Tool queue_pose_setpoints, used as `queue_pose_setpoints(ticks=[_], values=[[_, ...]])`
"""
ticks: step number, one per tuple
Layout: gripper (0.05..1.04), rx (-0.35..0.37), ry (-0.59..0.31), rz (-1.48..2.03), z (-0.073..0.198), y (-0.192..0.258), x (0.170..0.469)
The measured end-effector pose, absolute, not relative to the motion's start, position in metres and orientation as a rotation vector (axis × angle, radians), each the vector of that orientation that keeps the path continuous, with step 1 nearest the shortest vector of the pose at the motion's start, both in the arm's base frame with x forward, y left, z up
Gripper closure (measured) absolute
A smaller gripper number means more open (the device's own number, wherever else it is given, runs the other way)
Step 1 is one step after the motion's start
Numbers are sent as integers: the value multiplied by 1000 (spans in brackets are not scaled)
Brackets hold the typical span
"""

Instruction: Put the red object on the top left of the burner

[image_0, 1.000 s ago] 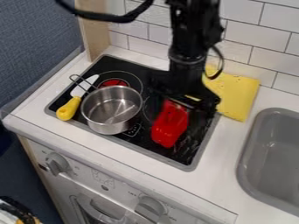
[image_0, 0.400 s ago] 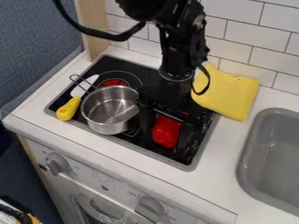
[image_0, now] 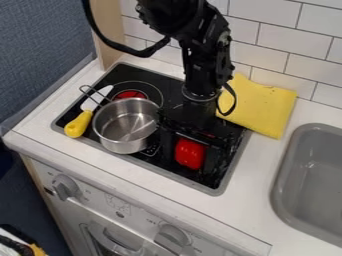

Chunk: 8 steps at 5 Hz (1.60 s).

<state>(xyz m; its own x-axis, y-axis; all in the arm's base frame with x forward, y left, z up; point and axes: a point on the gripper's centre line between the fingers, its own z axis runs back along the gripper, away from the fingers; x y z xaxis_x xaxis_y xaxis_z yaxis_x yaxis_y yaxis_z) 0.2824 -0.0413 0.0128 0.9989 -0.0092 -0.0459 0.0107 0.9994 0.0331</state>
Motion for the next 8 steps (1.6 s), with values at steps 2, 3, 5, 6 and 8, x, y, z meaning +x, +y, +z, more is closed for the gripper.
queue_pose_setpoints(ticks=[2,3,5,6,8], values=[[287,39,-129,-86,80,-51,299],[287,3,-208,15,108,-24,322],[287,-51,-191,198,75,78,359],[287,-77,-197,198,52,123,366],[242,-98,-160,136,17,139,396]])
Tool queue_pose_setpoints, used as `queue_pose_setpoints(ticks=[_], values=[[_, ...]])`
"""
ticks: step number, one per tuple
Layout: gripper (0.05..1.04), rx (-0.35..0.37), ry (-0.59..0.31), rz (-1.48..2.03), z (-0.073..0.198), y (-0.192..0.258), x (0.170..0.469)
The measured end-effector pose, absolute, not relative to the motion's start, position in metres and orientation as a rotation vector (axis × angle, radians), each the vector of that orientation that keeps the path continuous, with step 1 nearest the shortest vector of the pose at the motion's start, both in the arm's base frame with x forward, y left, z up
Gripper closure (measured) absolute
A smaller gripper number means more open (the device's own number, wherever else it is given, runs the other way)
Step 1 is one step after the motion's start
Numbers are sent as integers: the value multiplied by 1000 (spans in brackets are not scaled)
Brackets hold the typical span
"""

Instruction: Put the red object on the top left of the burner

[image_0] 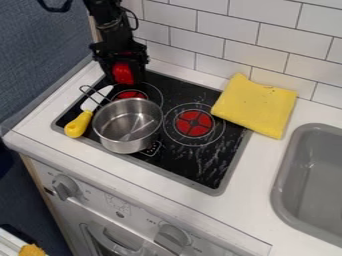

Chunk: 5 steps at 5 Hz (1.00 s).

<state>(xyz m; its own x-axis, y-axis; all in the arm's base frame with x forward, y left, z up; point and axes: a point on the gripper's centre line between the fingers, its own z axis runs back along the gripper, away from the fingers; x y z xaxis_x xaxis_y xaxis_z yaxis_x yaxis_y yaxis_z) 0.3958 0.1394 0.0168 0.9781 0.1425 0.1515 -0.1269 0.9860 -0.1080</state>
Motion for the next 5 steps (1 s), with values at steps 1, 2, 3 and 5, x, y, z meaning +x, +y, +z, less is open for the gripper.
queue_pose_setpoints(ticks=[1,2,3,5], values=[[75,-108,-120,92,16,134,404],[79,-109,-78,64,18,123,403],[83,-84,-74,31,44,110,402],[83,38,-152,-17,122,79,408]])
